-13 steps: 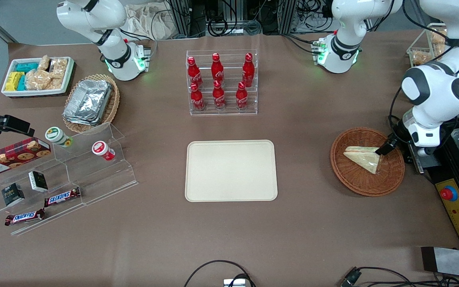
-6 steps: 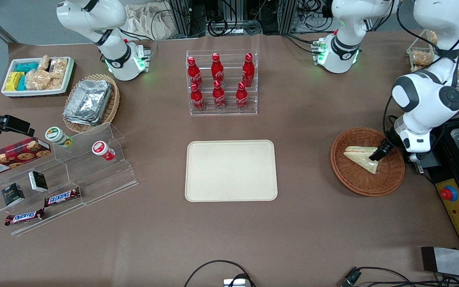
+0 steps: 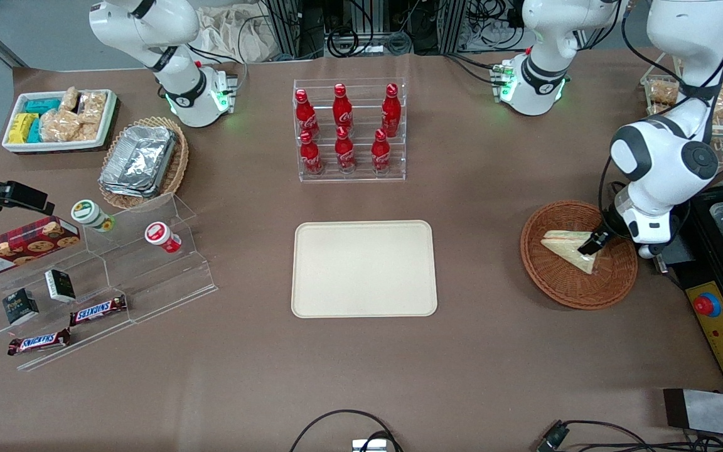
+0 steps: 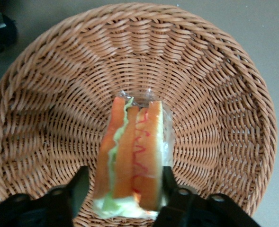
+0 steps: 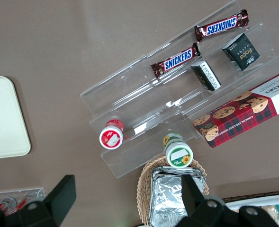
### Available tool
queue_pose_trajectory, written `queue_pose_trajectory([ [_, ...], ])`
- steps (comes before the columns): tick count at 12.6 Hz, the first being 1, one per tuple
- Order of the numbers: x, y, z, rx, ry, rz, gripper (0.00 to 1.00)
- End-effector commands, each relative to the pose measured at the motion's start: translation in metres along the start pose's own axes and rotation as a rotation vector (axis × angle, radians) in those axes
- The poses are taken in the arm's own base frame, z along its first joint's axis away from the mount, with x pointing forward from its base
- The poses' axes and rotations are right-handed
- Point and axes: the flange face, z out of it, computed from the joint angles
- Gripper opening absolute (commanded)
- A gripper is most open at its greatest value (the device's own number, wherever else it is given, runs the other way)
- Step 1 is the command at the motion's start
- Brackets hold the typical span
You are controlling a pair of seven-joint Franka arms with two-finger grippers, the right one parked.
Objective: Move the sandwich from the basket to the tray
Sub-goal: 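Lower the open left gripper around the sandwich and close it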
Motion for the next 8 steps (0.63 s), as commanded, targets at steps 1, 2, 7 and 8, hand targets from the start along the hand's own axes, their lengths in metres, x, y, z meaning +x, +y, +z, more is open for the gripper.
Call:
queue_pose_trajectory([
  [1,-0.005,0.011,-0.005,-0.019,0.018,0.024,0.07],
  [2,-0.005,0.014,-0.011,-0.025,0.022,0.03,0.04],
  [7,-0.002,0.025,-0.043,-0.029,0.017,0.171,0.02],
  [8,-0.001,0.029,-0.052,-0.017,0.015,0.23,0.02],
])
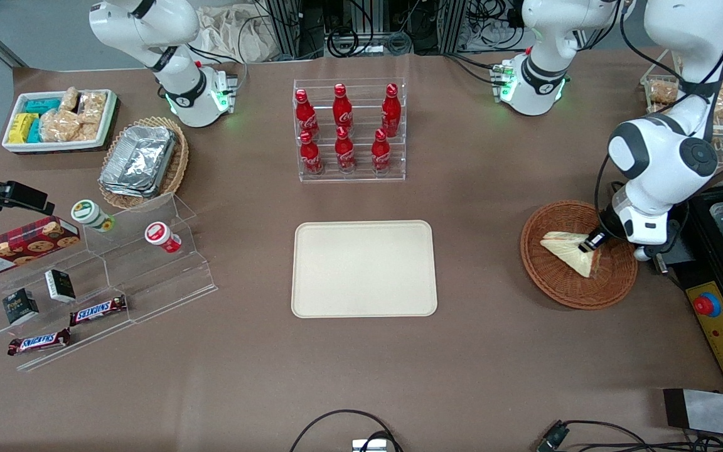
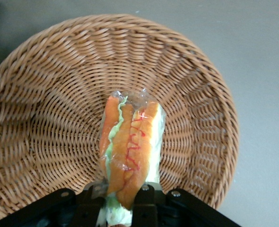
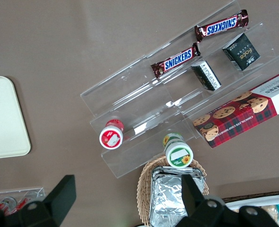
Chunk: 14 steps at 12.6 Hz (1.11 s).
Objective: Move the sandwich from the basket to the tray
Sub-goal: 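Lower the open left gripper around the sandwich and close it, then lift the sandwich out of the basket and carry it toward the tray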
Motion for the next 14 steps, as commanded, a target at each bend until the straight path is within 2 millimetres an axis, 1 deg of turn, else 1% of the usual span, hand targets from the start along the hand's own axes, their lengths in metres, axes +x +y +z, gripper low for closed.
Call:
queue_pose_trajectory([
  [1,0.005,0.012,-0.036,0.043,0.005,0.162,0.02],
  [3,0.012,0.023,-0.059,0.155,0.0,0.294,0.04],
  [4,0.011,0.038,-0.071,0.191,-0.005,0.374,0.04],
  [5,0.006,0.059,-0.084,0.21,-0.022,0.475,0.04],
  [6,0.005,0.074,-0.099,0.216,-0.033,0.524,0.04],
  [8,-0.013,0.107,-0.118,0.227,-0.06,0.59,0.04],
  [10,-0.038,0.137,-0.128,0.226,-0.065,0.653,0.04],
  [13,-0.076,0.177,-0.133,0.218,-0.067,0.736,0.03],
  [14,-0.086,0.187,-0.134,0.213,-0.064,0.745,0.03],
])
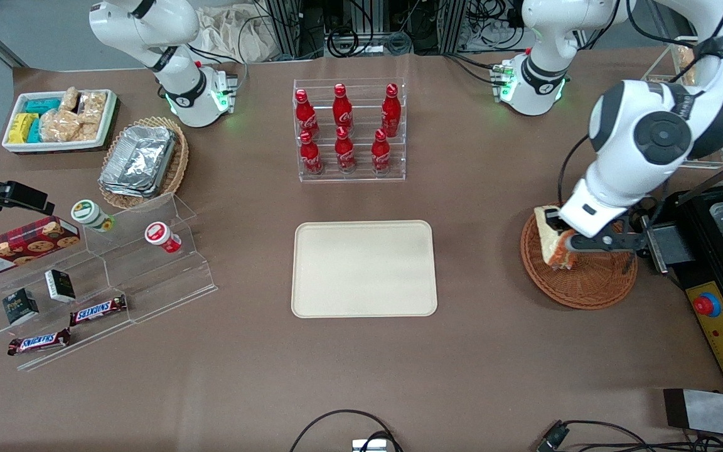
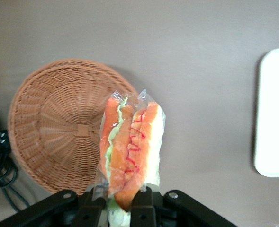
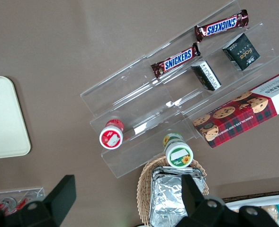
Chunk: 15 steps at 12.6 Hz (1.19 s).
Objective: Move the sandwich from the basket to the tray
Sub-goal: 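Lift the sandwich out of the basket and carry it toward the tray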
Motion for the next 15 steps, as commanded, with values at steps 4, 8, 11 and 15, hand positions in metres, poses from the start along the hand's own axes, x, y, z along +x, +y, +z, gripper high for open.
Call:
queue_pose_trajectory([
  [4,0.003,0.087,-0.023,-0.023,0.025,0.047,0.03],
  [8,0.007,0.167,-0.011,-0.005,0.033,0.028,0.03],
  [11,0.017,0.213,0.009,-0.007,0.014,0.046,0.03],
  [15,0.027,0.26,0.033,-0.066,-0.025,0.029,0.03],
])
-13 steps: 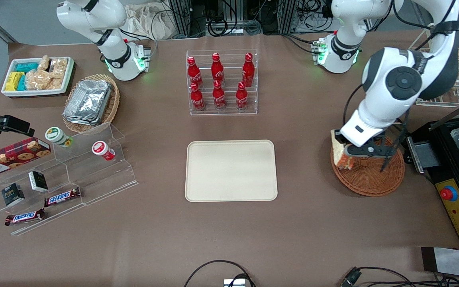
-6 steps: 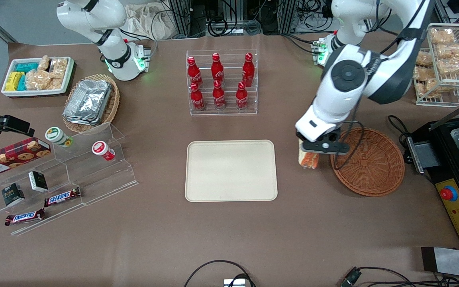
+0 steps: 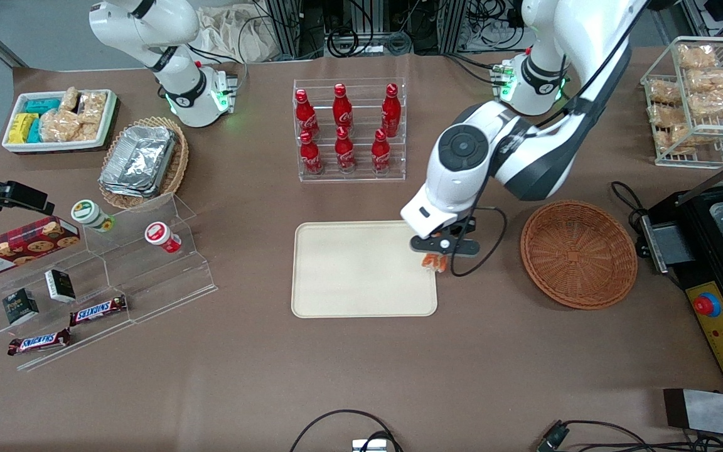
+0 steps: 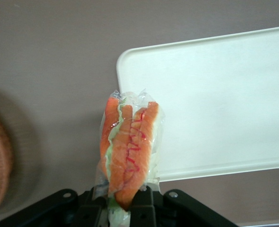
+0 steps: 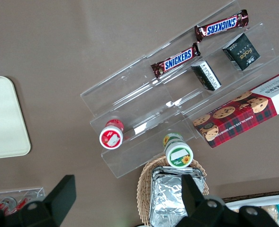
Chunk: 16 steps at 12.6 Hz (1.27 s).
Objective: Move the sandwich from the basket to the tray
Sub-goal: 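Lower the sandwich onto the cream tray with the left gripper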
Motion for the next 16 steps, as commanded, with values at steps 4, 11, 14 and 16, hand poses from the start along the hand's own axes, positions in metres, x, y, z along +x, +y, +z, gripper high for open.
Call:
queue_pose_trajectory([
  [4,0.018,0.033,0.051,-0.013,-0.065,-0.048,0.03],
  [11,0.03,0.056,0.114,0.007,-0.082,-0.072,0.04],
  [14,0.027,0.066,0.127,0.005,-0.068,-0.064,0.07],
  [16,0.026,0.067,0.133,0.015,-0.066,-0.069,0.16],
])
